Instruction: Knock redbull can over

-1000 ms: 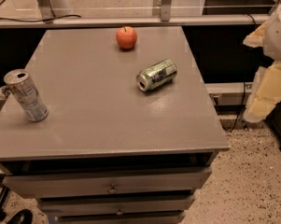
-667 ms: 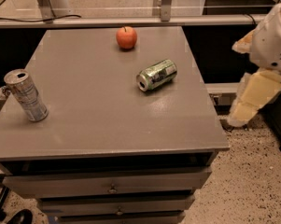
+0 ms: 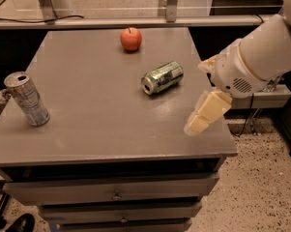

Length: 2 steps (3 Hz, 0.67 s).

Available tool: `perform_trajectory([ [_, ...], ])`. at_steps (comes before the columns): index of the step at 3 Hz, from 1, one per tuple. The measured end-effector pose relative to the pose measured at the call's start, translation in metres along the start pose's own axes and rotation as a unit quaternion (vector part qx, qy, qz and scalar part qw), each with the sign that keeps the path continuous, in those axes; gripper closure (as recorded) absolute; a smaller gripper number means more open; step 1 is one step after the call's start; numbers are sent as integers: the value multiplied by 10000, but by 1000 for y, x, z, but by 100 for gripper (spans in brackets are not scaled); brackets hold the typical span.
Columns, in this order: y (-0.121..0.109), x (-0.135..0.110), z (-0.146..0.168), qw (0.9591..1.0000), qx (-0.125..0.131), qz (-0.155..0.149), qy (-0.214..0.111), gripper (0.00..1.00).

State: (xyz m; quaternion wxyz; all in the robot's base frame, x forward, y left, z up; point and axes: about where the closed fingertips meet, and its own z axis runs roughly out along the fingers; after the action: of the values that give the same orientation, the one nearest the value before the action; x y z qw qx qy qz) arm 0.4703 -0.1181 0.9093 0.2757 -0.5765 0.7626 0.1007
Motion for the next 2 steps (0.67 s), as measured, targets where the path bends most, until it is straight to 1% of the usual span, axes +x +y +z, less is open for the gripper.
perform_trajectory([
  [1, 0, -1, 0, 10000, 1, -2, -8, 0],
  [2, -6, -12, 12, 9992, 133, 99, -366, 0],
])
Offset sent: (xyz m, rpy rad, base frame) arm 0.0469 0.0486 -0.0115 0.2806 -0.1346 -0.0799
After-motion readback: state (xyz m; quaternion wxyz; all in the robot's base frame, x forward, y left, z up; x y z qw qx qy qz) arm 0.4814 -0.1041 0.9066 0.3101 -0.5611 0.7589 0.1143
